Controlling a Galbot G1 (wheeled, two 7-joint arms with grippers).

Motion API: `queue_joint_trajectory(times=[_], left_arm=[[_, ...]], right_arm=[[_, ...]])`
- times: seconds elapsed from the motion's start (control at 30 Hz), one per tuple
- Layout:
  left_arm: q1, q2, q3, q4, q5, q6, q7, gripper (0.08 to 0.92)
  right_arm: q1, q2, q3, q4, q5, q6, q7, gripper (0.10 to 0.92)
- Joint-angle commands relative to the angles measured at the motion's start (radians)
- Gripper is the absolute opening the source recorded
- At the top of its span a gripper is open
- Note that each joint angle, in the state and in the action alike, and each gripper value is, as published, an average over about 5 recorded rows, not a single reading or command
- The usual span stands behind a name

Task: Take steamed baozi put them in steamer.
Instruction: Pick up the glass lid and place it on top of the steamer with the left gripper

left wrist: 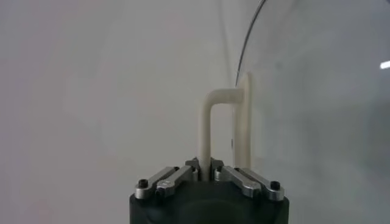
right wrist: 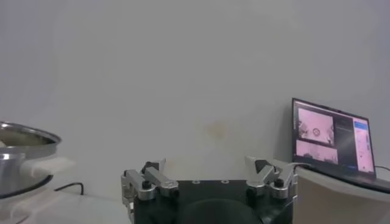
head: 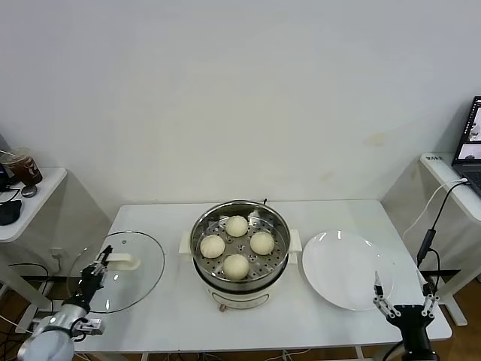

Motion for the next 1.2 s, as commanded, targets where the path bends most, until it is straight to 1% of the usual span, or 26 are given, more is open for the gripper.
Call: queue_joint_trajectory(times=[0.03, 0.13, 0.27, 0.33, 0.43, 0.53, 0.6, 0.67, 0.8, 0.87, 0.97, 1.07, 1.2], left_arm=[[0.339, 0.082, -0.1, -0.617, -0.279, 0.398, 0.15, 0.171], [0.328, 0.121, -0.063, -0.759, -0.295, 0.505, 0.233, 0.171], [0.244, 0.174, 0.037, -0.849, -0.345, 0.634, 0.314, 0.171], [0.175, 0.198, 0.124, -0.852, -0.382, 0.691, 0.334, 0.171], [0.046, 0.216, 0.27, -0.817, -0.385, 0.742, 0.35, 0.171], [-0.088, 0.214, 0.422, -0.77, -0.332, 0.78, 0.393, 0.171], [-0.167, 0.191, 0.509, -0.74, -0.286, 0.804, 0.419, 0.171], [-0.239, 0.149, 0.582, -0.713, -0.239, 0.831, 0.444, 0.171], [-0.35, 0.038, 0.701, -0.669, -0.073, 0.869, 0.531, 0.171], [-0.38, -0.016, 0.75, -0.649, 0.024, 0.877, 0.579, 0.171], [-0.405, -0.082, 0.805, -0.612, 0.13, 0.877, 0.623, 0.171], [-0.425, -0.135, 0.846, -0.563, 0.185, 0.867, 0.636, 0.171], [-0.443, -0.192, 0.873, -0.493, 0.227, 0.854, 0.631, 0.171]], right_arm=[[0.006, -0.025, -0.045, -0.044, -0.019, 0.002, -0.003, 0.823], [0.014, -0.032, -0.062, -0.066, -0.036, 0.006, -0.002, 0.823], [0.025, -0.033, -0.08, -0.093, -0.061, 0.014, 0.005, 0.823], [0.034, -0.03, -0.087, -0.108, -0.087, 0.019, 0.012, 0.823], [0.052, -0.02, -0.095, -0.134, -0.124, 0.024, 0.026, 0.823], [0.065, -0.01, -0.102, -0.158, -0.153, 0.025, 0.04, 0.823], [0.072, -0.005, -0.105, -0.172, -0.172, 0.026, 0.049, 0.823], [0.079, 0.0, -0.105, -0.185, -0.187, 0.028, 0.057, 0.823], [0.09, 0.012, -0.103, -0.204, -0.212, 0.032, 0.072, 0.823], [0.093, 0.017, -0.103, -0.208, -0.22, 0.032, 0.075, 0.823], [0.096, 0.024, -0.103, -0.209, -0.225, 0.032, 0.077, 0.823], [0.095, 0.027, -0.103, -0.209, -0.226, 0.033, 0.079, 0.823], [0.091, 0.027, -0.103, -0.208, -0.225, 0.035, 0.079, 0.823]])
